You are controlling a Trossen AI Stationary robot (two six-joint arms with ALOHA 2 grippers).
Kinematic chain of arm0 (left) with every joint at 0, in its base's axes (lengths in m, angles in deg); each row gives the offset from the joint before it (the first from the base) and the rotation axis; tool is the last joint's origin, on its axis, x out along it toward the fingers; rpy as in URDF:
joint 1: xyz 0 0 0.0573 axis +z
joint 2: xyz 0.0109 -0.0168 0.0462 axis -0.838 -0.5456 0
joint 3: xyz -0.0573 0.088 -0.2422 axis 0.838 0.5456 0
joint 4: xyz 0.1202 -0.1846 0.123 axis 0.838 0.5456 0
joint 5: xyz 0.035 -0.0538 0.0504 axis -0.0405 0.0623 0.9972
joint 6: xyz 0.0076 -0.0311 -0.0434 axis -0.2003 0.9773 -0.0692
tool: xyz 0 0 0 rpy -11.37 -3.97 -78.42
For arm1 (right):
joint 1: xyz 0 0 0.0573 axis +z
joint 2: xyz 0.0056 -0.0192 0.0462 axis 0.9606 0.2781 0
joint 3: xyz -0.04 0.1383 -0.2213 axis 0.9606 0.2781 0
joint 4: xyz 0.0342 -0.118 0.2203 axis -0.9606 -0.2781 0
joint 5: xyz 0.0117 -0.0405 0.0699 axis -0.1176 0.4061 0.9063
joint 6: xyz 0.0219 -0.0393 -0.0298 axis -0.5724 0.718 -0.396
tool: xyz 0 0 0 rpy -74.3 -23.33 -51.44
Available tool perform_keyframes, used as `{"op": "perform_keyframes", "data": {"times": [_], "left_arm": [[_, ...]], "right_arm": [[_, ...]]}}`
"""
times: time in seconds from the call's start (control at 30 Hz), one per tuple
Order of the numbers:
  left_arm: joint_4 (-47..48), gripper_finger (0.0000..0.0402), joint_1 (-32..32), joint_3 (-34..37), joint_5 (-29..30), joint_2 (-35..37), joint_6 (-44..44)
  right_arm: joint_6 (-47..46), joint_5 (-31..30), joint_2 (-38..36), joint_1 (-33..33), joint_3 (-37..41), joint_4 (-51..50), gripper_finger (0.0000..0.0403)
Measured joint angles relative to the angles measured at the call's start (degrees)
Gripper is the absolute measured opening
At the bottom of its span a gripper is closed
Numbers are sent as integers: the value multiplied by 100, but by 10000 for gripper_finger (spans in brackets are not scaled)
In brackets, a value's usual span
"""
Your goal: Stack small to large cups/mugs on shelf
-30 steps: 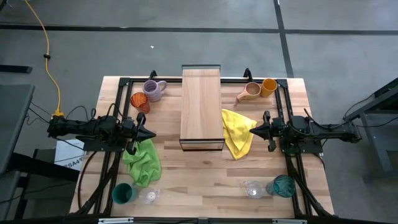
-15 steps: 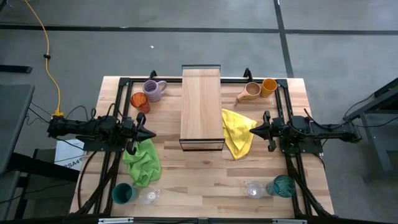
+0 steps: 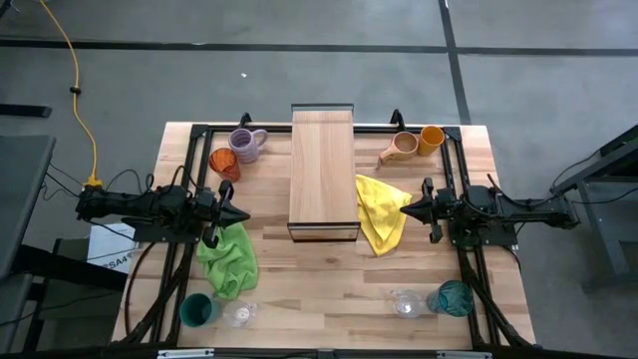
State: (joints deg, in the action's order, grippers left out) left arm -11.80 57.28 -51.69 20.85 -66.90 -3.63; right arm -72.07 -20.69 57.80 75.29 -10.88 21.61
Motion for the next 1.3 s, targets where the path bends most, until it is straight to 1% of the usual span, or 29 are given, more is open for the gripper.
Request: {"op": "perform_keyframes", "data": {"times": [1.2, 1.3], "left_arm": [[0, 1, 0, 0, -2, -1, 1], [1, 1, -1, 0, -1, 1, 1]], "right_arm": [[0, 0, -2, 1, 1, 1, 0], [45, -23, 0, 2, 1, 168, 0]]}}
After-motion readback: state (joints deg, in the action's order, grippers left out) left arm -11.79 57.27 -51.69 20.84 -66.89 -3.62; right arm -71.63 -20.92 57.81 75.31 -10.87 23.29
